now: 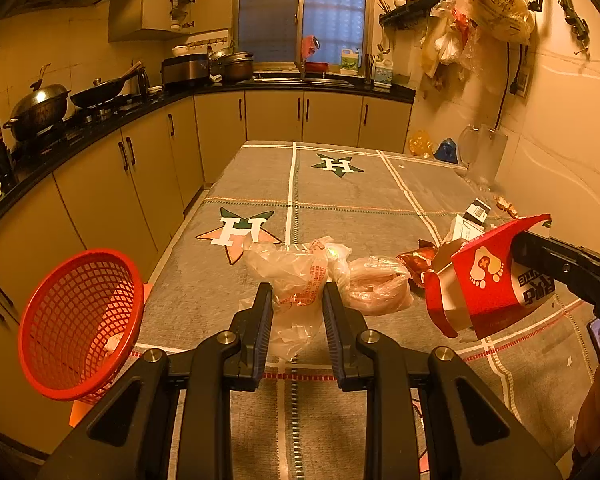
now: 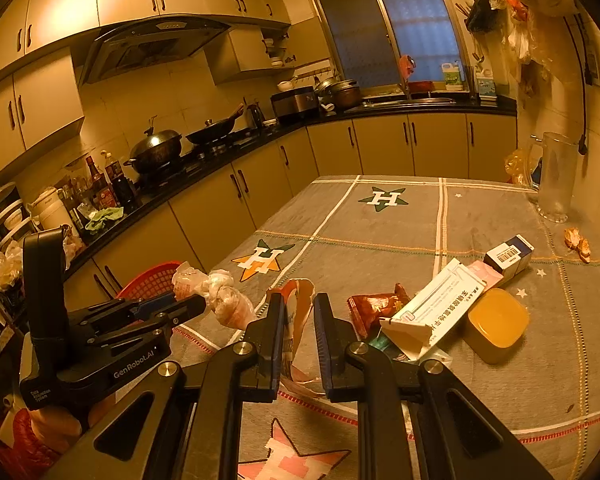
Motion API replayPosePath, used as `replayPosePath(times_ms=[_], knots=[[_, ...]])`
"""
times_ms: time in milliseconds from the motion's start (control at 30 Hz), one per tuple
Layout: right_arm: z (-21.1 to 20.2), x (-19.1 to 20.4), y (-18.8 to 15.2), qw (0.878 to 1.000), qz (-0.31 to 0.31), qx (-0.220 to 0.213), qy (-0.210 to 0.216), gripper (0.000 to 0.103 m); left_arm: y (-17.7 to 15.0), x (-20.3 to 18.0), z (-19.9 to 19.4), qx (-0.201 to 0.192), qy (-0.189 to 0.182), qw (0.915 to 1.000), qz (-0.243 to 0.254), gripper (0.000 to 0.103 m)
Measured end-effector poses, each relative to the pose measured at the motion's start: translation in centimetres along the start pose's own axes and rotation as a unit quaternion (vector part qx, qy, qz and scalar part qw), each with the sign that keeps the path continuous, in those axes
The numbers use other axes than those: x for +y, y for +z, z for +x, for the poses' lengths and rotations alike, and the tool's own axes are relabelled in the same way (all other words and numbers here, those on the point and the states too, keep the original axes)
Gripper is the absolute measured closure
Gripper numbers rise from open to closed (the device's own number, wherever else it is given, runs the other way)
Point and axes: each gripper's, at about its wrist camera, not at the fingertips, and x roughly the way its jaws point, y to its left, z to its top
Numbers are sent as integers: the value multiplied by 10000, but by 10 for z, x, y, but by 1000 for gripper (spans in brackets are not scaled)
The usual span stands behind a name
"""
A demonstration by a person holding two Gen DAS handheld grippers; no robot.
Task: Collect trash
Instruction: 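Lift the plastic bags and red box off the table with both tools, then carry both items over the red basket and open both tools to drop them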
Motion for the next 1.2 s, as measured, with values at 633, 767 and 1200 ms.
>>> replayPosePath(times_ms=[633,767,1200], knots=[[15,10,9,9996,-45,176,193,87,-2,38,-10,-133,180,9993,-303,79],[22,20,15,9993,-140,196,274,87,0,58,-19,-244,333,9982,-429,79],[71,85,37,9942,-488,451,845,87,-7,142,-41,-365,1084,9890,-938,78]])
